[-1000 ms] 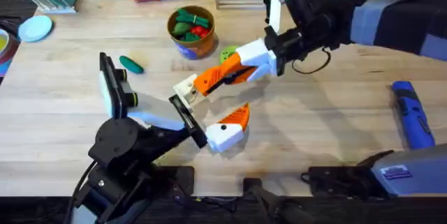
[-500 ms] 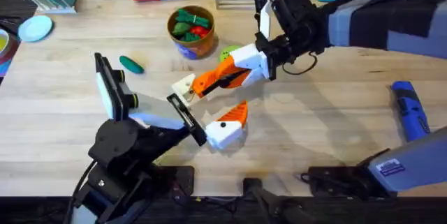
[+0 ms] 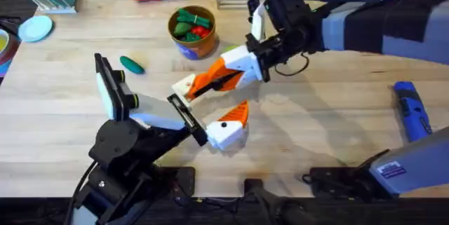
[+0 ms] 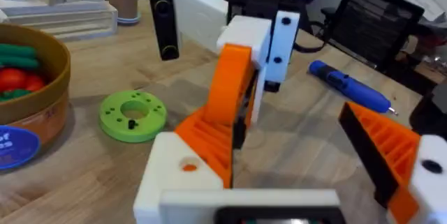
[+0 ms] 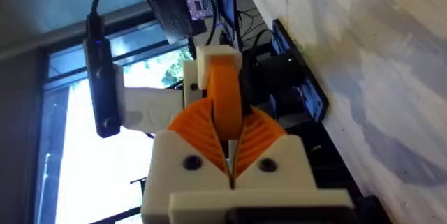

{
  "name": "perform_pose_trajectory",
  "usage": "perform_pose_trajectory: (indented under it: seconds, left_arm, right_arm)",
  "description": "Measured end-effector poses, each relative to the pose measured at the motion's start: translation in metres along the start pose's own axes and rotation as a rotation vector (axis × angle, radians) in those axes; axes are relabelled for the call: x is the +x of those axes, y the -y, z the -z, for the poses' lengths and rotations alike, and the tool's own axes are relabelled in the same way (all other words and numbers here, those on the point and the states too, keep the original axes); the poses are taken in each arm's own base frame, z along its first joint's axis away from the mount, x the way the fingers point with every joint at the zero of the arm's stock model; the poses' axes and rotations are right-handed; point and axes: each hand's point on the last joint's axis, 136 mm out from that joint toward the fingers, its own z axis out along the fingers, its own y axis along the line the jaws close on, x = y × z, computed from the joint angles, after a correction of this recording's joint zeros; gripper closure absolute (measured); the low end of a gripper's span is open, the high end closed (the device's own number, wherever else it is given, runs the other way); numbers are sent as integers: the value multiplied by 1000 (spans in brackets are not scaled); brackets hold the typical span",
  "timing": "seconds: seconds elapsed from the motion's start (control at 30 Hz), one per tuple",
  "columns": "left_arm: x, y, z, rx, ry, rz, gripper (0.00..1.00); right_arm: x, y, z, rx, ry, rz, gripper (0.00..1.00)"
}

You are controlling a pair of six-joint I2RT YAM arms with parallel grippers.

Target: Pick up the gripper from the table and insert it into the empty holder that is missing its gripper. Then pick up a screw, insert it into the mounting hole, and use the screwdriver to tighten it. Finally, clean up the table by picking up the vegetable and placing it into the bucket.

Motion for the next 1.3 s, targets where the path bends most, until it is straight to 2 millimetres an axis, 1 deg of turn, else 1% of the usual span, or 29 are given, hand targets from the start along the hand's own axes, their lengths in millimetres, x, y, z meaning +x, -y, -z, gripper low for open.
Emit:
perform_pose_trajectory:
  seconds: [0.13,0.3,0.67,0.8,0.9,0.97,1.03,1.17,1.3]
  left_arm:
    - [0,-1,0,-8,2,4,8]
    - [-2,-7,0,-39,11,4,8]
    - [-3,-10,0,-56,16,17,7]
    - [-3,-11,0,-61,18,17,9]
    - [-4,-13,1,-73,22,31,8]
    - [-4,-14,1,-79,24,45,8]
    - [-4,-14,1,-80,25,50,8]
    - [-4,-13,1,-75,24,51,8]
    - [-3,-11,0,-67,22,51,9]
  right_arm:
    - [-6,-4,-11,20,13,22,994]
    - [-14,-7,-17,35,42,17,994]
    - [-16,-5,-20,56,60,-8,983]
    - [-17,-4,-20,62,64,-8,879]
    - [-17,-3,-22,69,67,-6,840]
    - [-18,-2,-22,73,71,-5,832]
    - [-18,-2,-22,74,72,-6,790]
    - [-18,-1,-21,76,72,-10,661]
    - [-17,-1,-21,74,69,-7,560]
